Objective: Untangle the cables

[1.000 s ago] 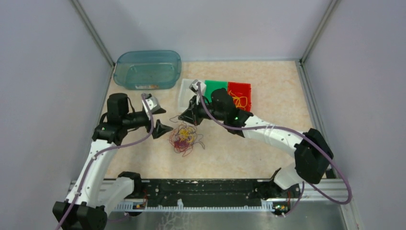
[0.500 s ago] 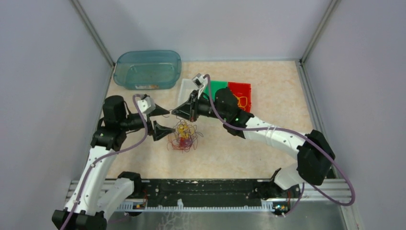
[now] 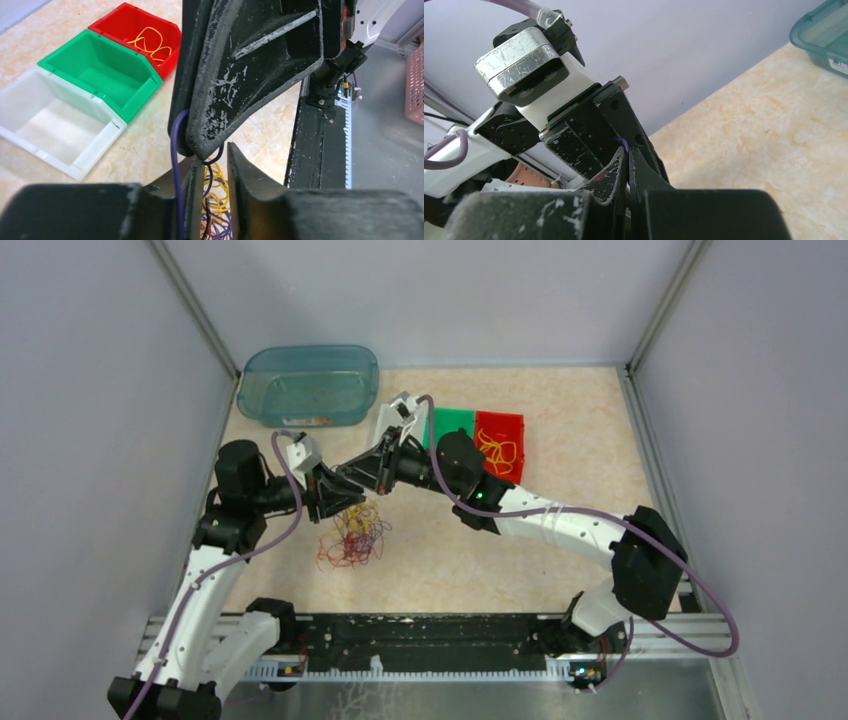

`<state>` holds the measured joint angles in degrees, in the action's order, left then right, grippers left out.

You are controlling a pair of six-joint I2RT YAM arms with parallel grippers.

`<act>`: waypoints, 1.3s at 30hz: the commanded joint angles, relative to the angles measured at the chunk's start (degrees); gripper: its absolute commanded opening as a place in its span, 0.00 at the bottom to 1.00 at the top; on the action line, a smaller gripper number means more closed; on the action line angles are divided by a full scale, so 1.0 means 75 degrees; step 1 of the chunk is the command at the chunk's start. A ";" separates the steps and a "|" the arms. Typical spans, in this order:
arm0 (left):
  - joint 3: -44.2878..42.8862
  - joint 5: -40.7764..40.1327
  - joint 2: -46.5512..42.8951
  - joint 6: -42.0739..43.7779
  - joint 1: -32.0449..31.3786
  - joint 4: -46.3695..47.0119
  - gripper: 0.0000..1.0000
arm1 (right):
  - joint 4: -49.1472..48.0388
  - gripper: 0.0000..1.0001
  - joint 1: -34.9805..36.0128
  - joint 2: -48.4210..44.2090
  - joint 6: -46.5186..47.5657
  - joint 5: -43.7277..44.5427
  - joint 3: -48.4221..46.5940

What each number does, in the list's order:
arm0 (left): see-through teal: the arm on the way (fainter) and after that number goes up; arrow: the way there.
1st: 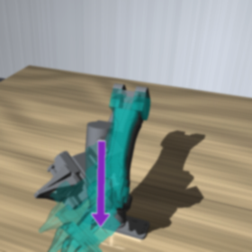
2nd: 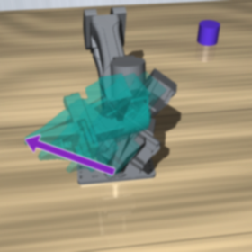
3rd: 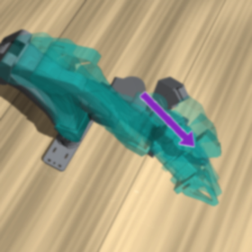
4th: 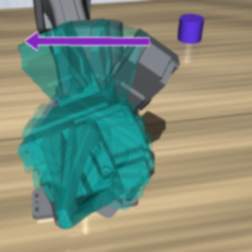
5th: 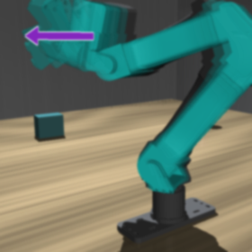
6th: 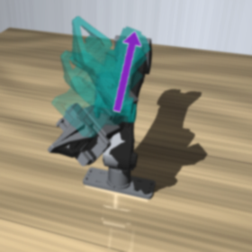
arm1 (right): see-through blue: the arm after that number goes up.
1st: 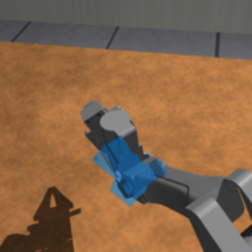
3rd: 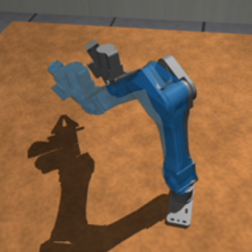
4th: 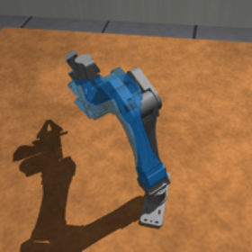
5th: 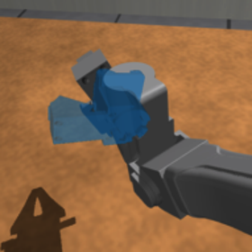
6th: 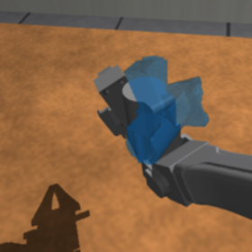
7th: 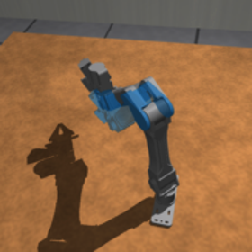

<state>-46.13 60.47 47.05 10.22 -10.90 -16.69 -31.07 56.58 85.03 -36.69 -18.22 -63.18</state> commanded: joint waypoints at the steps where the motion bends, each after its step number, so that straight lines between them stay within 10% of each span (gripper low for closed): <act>1: -0.0113 0.0211 -0.0165 -0.0239 -0.0036 0.0256 0.23 | -0.0666 0.00 0.0074 -0.0100 -0.0161 0.0213 -0.0232; 5: -0.0182 -0.0020 -0.0186 -0.0300 -0.0036 0.0256 0.00 | -0.0499 0.26 0.0074 -0.0283 -0.0024 0.0312 0.0035; 10: -0.0348 -0.0292 -0.0282 -0.0420 -0.0036 0.0130 0.00 | -0.0537 0.58 -0.0299 -0.1213 0.0113 0.0583 0.1122; 20: -0.0938 -0.0360 -0.0137 -0.0737 -0.0036 -0.0059 0.00 | -0.0331 0.76 -0.0779 -0.1505 0.1024 -0.0330 0.2539; 30: -0.1290 -0.0211 -0.0120 -0.1268 -0.0036 0.0022 0.00 | -0.1444 0.68 -0.0102 0.0221 0.1692 0.0348 0.1807; 39: -0.1598 -0.0152 -0.0058 -0.1574 -0.0036 -0.0055 0.00 | -0.2560 0.21 0.0138 0.1020 0.1475 0.1234 0.2267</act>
<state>-55.42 58.17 46.61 -0.10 -10.90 -17.19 -42.50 56.53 92.42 -25.67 -12.75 -46.54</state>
